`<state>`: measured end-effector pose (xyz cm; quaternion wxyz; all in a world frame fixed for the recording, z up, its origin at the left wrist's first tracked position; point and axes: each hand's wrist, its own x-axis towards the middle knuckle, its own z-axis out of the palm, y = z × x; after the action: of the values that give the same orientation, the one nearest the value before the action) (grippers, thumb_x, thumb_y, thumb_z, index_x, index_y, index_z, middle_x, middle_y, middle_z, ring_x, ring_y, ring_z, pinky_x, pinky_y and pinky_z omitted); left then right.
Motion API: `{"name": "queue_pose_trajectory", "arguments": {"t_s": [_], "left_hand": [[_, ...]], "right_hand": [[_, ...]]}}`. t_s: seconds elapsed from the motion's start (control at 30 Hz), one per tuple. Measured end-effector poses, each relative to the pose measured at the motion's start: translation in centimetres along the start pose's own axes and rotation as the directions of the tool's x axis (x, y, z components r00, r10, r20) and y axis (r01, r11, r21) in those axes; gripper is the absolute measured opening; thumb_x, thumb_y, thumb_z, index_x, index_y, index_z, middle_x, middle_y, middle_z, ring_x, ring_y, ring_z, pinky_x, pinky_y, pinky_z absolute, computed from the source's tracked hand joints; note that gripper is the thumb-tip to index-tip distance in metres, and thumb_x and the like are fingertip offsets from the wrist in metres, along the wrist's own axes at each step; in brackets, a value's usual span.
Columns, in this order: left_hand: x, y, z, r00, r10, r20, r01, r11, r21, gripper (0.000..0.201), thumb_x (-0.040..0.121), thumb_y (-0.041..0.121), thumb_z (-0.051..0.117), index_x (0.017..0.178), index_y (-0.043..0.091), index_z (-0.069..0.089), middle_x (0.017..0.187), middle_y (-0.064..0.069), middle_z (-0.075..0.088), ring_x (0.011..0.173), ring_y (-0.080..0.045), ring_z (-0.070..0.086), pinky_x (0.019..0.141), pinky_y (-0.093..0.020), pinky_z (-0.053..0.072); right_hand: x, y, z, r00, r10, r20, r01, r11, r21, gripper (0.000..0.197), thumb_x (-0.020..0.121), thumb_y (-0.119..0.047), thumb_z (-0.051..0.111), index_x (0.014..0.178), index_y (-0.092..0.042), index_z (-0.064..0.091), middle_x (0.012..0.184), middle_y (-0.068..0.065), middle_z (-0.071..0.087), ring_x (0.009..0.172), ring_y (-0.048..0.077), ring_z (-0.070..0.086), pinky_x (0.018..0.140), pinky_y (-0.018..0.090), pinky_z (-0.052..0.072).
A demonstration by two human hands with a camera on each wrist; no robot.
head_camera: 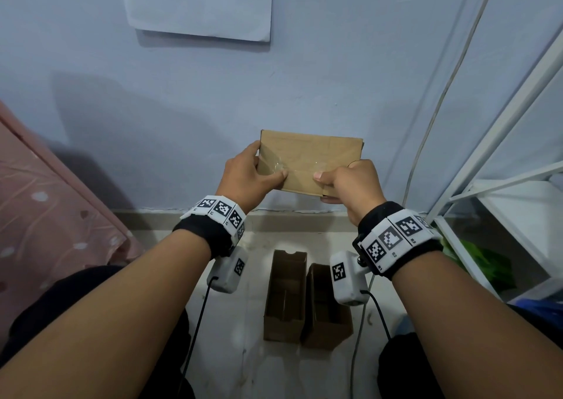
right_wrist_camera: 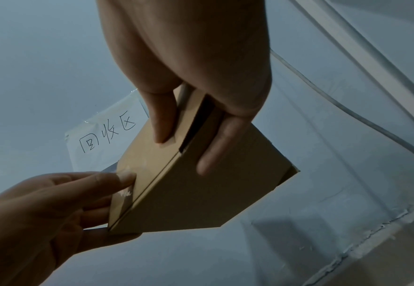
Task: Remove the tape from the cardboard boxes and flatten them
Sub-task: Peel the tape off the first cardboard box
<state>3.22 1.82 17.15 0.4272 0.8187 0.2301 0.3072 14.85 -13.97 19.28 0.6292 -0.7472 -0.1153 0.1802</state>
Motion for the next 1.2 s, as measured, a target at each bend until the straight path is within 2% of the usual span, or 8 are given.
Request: {"name": "queue_pose_trajectory", "arguments": {"t_s": [0.17, 0.37, 0.5, 0.63, 0.77, 0.93, 1.1, 1.2], "left_hand": [[0.0, -0.3, 0.1, 1.000, -0.005, -0.003, 0.005, 0.999, 0.048, 0.053, 0.080, 0.026, 0.079, 0.127, 0.020, 0.057, 0.088, 0.009, 0.071, 0.083, -0.008, 0.070, 0.078, -0.025, 0.058], [0.2, -0.8, 0.1, 1.000, 0.004, 0.019, -0.007, 0.989, 0.145, 0.042, 0.071, 0.043, 0.067, 0.108, 0.028, 0.055, 0.080, 0.003, 0.069, 0.086, -0.022, 0.063, 0.068, -0.031, 0.052], [0.1, -0.7, -0.1, 0.999, 0.028, 0.041, -0.035, 0.981, 0.190, 0.032, 0.080, 0.040, 0.066, 0.105, 0.025, 0.054, 0.076, 0.001, 0.069, 0.073, -0.015, 0.062, 0.063, -0.030, 0.051], [-0.2, -0.7, 0.0, 0.999, -0.010, 0.038, 0.007, 0.995, 0.098, 0.051, 0.079, 0.050, 0.076, 0.119, 0.023, 0.059, 0.095, 0.003, 0.072, 0.086, -0.013, 0.069, 0.080, -0.033, 0.058], [-0.3, -0.6, 0.4, 0.992, -0.119, -0.029, 0.116, 0.989, -0.089, 0.075, 0.079, 0.039, 0.085, 0.143, 0.023, 0.051, 0.123, -0.006, 0.069, 0.112, -0.020, 0.066, 0.100, -0.038, 0.054], [-0.1, -0.3, 0.7, 0.985, -0.163, -0.060, 0.147, 0.965, -0.216, 0.070, 0.082, 0.021, 0.083, 0.145, 0.021, 0.052, 0.118, -0.007, 0.072, 0.107, -0.020, 0.070, 0.100, -0.041, 0.056], [-0.2, -0.1, 1.1, 0.993, -0.116, -0.036, 0.106, 0.971, -0.213, 0.063, 0.086, 0.033, 0.074, 0.145, 0.027, 0.052, 0.108, 0.001, 0.072, 0.102, -0.017, 0.069, 0.098, -0.041, 0.056], [-0.5, 0.0, 1.4, 0.995, -0.094, -0.031, 0.084, 0.972, -0.220, 0.066, 0.078, 0.039, 0.084, 0.138, 0.031, 0.056, 0.113, 0.010, 0.071, 0.104, -0.008, 0.068, 0.095, -0.033, 0.056]], "right_hand": [[-0.1, 0.2, 0.1, 1.000, 0.004, 0.000, -0.004, 1.000, -0.012, 0.037, 0.077, -0.003, 0.084, 0.106, 0.010, 0.066, 0.111, 0.021, 0.072, 0.092, 0.031, 0.075, 0.065, 0.041, 0.065], [-0.4, 0.1, 0.2, 1.000, -0.011, 0.014, 0.011, 1.000, -0.008, 0.033, 0.079, -0.001, 0.082, 0.106, 0.009, 0.067, 0.106, 0.019, 0.073, 0.089, 0.029, 0.076, 0.064, 0.038, 0.065], [-0.3, 0.2, -0.2, 1.000, 0.002, 0.024, -0.002, 1.000, -0.002, 0.018, 0.081, 0.001, 0.080, 0.086, -0.001, 0.062, 0.104, 0.021, 0.075, 0.091, 0.028, 0.077, 0.072, 0.046, 0.066], [-0.5, 0.3, -0.2, 0.999, 0.012, 0.032, -0.012, 1.000, 0.013, 0.021, 0.081, 0.001, 0.080, 0.090, -0.005, 0.062, 0.105, 0.017, 0.074, 0.094, 0.028, 0.076, 0.073, 0.048, 0.066], [-0.8, 0.0, 0.0, 0.999, 0.012, 0.031, -0.012, 1.000, 0.020, 0.033, 0.081, 0.001, 0.080, 0.111, 0.003, 0.065, 0.107, 0.013, 0.073, 0.093, 0.027, 0.075, 0.070, 0.044, 0.066], [-1.0, -0.2, 0.4, 1.000, 0.013, 0.023, -0.014, 0.999, 0.046, 0.031, 0.083, 0.001, 0.079, 0.110, 0.001, 0.066, 0.104, 0.011, 0.073, 0.090, 0.025, 0.075, 0.074, 0.047, 0.066], [-0.9, -0.1, 0.5, 1.000, 0.031, 0.005, -0.031, 0.997, 0.078, 0.033, 0.083, 0.001, 0.079, 0.113, 0.004, 0.065, 0.108, 0.013, 0.072, 0.088, 0.025, 0.074, 0.074, 0.048, 0.065], [-0.9, -0.1, 0.6, 0.999, 0.045, 0.004, -0.045, 0.994, 0.104, 0.035, 0.082, 0.001, 0.079, 0.115, 0.002, 0.065, 0.110, 0.013, 0.073, 0.089, 0.026, 0.074, 0.071, 0.046, 0.066]]}}
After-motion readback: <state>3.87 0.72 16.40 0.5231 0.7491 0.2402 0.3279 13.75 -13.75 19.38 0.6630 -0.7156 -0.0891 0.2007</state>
